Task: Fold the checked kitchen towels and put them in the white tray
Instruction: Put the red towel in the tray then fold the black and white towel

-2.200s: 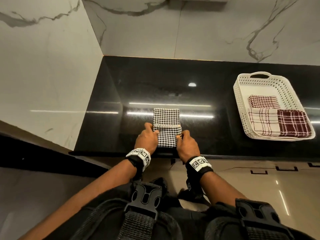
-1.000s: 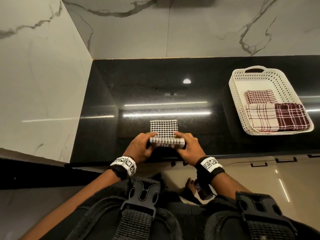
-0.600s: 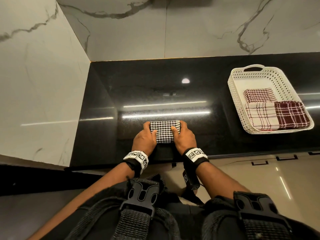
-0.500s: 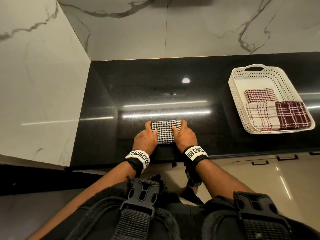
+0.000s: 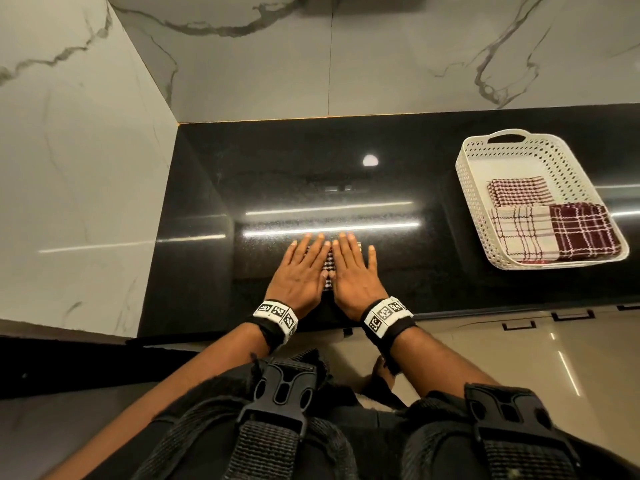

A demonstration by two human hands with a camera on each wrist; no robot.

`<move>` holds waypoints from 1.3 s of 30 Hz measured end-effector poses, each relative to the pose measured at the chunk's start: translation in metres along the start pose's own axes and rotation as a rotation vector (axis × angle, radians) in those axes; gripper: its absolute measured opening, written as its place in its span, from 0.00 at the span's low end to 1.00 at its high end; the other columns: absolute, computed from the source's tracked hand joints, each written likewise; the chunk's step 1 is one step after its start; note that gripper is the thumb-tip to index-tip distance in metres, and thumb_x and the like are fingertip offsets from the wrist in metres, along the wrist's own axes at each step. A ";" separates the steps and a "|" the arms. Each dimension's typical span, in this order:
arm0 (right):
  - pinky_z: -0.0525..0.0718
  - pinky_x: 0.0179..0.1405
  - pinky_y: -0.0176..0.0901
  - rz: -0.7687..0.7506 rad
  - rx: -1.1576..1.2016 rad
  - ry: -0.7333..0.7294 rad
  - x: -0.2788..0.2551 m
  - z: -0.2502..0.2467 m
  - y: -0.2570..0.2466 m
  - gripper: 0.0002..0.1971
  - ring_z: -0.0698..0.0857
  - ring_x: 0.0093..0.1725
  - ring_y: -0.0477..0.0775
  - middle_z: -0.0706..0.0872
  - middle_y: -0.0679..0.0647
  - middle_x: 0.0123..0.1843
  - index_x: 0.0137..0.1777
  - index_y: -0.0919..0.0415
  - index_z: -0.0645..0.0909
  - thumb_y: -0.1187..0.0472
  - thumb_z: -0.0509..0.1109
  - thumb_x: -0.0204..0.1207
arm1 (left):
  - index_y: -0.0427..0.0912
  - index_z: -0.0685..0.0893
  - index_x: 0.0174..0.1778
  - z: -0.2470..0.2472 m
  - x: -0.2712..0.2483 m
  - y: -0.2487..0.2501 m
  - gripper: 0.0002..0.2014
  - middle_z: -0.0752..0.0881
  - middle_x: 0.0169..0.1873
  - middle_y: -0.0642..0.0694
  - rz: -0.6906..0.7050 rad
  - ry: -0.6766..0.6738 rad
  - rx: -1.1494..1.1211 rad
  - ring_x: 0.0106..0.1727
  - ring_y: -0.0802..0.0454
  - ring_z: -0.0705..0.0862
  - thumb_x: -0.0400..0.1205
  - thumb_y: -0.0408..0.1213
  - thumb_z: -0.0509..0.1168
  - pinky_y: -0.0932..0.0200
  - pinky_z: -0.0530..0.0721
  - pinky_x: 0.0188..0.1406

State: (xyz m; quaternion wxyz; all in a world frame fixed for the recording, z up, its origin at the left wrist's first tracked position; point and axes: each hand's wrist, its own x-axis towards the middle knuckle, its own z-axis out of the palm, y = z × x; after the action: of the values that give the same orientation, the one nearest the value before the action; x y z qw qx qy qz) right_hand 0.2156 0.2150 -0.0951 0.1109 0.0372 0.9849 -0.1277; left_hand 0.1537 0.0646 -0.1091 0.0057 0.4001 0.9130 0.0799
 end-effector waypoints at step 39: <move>0.88 0.48 0.37 0.442 1.123 0.533 -0.016 -0.206 0.304 0.13 0.91 0.47 0.47 0.92 0.51 0.48 0.61 0.60 0.86 0.66 0.76 0.77 | 0.42 0.84 0.61 -0.088 0.305 0.169 0.10 0.90 0.52 0.43 -0.125 -0.338 -1.052 0.52 0.49 0.91 0.87 0.41 0.64 0.46 0.91 0.54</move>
State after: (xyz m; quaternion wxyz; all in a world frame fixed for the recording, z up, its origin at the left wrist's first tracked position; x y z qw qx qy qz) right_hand 0.2195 0.5614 0.0285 -0.1493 0.3212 0.7313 -0.5829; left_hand 0.0631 0.3879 0.0200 0.3557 0.2956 0.7583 0.4594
